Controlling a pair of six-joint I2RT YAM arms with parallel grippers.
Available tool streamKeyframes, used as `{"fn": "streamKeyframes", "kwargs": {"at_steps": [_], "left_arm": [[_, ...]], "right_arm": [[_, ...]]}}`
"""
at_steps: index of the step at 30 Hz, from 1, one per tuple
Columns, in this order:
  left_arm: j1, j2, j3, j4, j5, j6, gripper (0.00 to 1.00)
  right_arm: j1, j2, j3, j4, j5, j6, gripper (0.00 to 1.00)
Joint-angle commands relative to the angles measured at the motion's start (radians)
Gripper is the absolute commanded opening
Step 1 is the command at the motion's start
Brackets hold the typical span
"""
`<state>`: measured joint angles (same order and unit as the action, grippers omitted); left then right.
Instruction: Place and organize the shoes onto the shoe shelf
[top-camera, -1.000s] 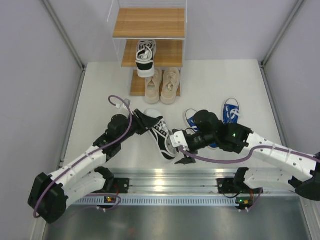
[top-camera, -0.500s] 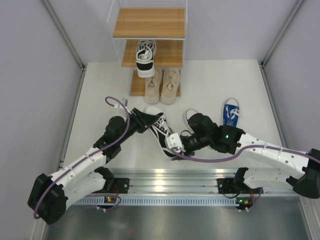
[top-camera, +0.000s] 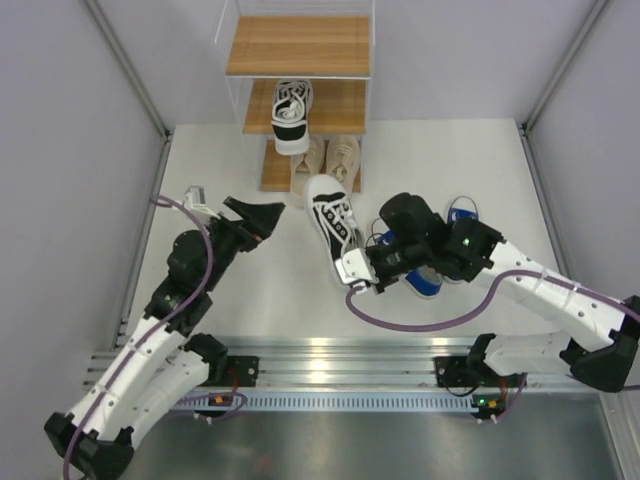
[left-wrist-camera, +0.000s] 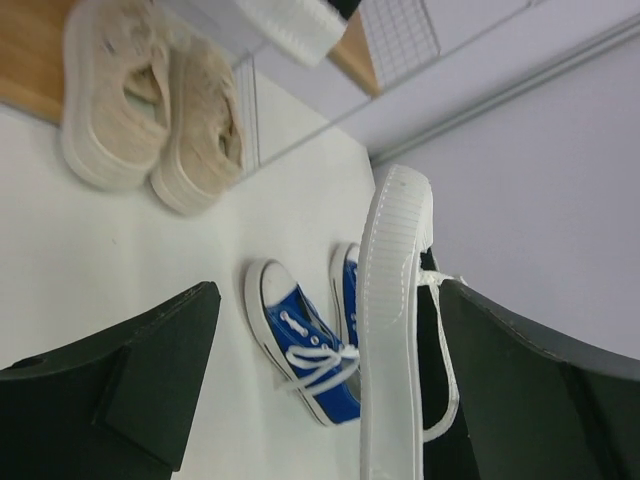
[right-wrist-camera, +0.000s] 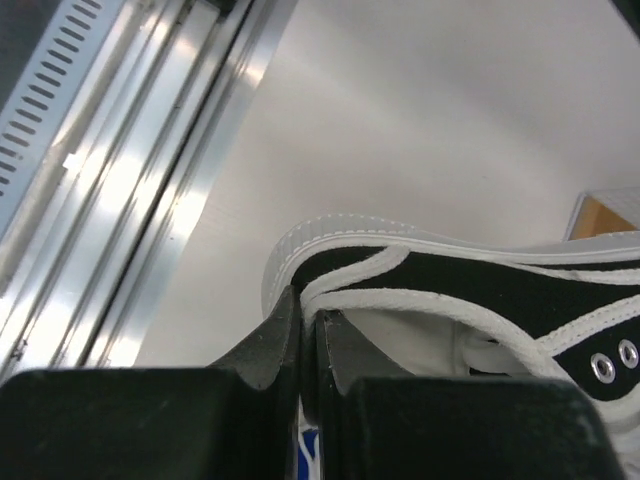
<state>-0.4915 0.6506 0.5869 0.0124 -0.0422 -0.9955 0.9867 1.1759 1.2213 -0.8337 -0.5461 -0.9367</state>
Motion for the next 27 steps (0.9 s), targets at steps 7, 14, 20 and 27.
{"fn": "streamKeyframes", "kwargs": {"at_steps": [7,14,20,27], "left_arm": [[0.014,-0.172,0.2,-0.439,-0.278,0.305,0.98],[0.014,-0.327,0.117,-0.466,-0.321,0.241,0.98],[0.016,-0.39,0.099,-0.499,-0.332,0.227,0.98],[0.016,-0.375,0.099,-0.494,-0.328,0.233,0.98]], "right_arm": [[-0.112,0.178,0.317,-0.044,0.051,-0.157,0.0],[-0.214,0.298,0.523,-0.087,0.052,-0.178,0.0],[-0.232,0.315,0.546,-0.062,0.064,-0.192,0.0],[-0.298,0.448,0.713,-0.074,0.051,-0.205,0.0]]}}
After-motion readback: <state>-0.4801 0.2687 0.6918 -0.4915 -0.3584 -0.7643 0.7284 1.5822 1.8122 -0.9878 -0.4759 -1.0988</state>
